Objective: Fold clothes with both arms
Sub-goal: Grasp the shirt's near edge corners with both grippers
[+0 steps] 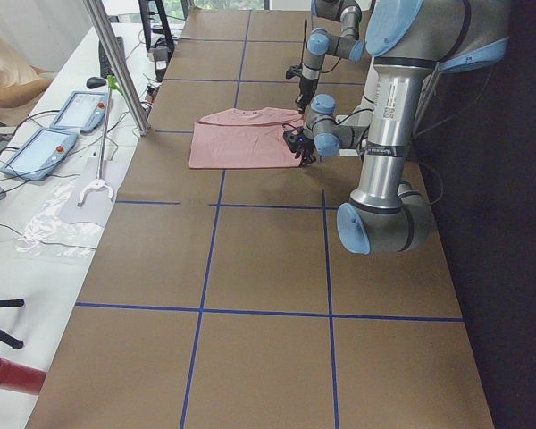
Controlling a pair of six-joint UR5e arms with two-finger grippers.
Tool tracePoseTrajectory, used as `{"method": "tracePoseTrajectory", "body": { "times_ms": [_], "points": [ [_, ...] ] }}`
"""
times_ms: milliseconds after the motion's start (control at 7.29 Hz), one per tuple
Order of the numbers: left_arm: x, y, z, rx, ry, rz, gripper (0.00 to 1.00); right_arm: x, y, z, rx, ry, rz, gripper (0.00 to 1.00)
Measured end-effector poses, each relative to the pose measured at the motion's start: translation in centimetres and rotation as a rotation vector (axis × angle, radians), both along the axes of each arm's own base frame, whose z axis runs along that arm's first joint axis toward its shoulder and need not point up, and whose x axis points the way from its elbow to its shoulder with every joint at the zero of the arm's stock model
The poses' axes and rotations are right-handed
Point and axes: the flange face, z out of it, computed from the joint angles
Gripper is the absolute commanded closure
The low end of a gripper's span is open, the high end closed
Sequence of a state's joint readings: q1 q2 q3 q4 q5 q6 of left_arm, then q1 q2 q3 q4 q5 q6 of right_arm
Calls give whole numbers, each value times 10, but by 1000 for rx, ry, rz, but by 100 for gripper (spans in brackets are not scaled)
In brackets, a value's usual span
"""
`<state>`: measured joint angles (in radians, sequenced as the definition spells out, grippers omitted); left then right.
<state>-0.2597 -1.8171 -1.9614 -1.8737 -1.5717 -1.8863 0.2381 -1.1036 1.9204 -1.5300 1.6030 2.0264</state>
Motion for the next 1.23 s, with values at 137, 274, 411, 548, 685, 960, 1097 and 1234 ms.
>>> {"method": "tracePoseTrajectory", "body": {
  "times_ms": [137, 274, 411, 548, 685, 960, 1097, 1234],
  "points": [
    [5, 8, 1, -7, -4, 16, 55, 0, 0, 0, 0, 0, 0, 100],
    [11, 18, 1, -16, -5, 33, 56, 0, 0, 0, 0, 0, 0, 100],
    [14, 25, 1, -21, -5, 44, 57, 0, 0, 0, 0, -1, 0, 100],
    [16, 28, 2, -24, -5, 51, 62, 0, 0, -1, 0, -2, 0, 100],
    [17, 30, 2, -25, -6, 54, 71, 0, 0, -1, 0, -2, 0, 100],
    [17, 31, 3, -26, -8, 55, 100, 0, 0, -1, 1, -3, 0, 100],
    [17, 31, 2, -26, -7, 55, 100, 1, 0, -1, 1, -3, 1, 100],
    [17, 31, 1, -26, -5, 54, 100, 1, -1, -1, 1, -2, 1, 100]
  ]
}}
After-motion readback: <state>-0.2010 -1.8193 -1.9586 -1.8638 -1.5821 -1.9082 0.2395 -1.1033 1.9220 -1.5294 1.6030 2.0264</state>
